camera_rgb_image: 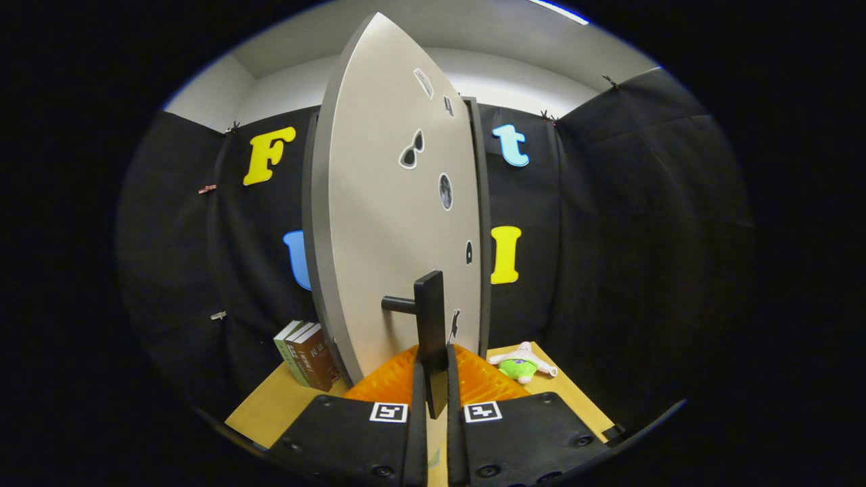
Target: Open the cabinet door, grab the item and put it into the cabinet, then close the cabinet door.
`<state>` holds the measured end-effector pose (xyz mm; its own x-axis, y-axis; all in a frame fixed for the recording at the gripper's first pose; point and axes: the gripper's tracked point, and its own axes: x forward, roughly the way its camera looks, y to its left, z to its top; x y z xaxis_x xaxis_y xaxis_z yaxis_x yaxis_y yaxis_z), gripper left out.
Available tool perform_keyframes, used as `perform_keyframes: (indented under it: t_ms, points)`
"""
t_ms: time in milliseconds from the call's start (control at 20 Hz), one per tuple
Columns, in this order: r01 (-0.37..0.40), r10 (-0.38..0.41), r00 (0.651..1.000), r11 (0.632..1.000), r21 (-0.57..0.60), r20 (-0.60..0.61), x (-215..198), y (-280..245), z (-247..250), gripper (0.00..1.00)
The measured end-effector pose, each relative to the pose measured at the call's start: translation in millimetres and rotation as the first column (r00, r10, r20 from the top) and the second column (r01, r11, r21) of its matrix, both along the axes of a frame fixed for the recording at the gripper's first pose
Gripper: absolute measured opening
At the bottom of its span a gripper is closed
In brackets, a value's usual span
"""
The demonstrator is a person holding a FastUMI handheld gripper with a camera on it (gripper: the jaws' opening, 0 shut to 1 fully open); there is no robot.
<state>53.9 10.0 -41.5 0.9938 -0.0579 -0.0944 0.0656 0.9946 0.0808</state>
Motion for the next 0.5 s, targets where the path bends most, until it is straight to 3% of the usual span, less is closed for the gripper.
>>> perform_keyframes:
  t_ms: [500]
  points:
    - [0.177, -0.176, 0.984, 0.983, -0.049, 0.027, -11, -53, 2, 0.10]
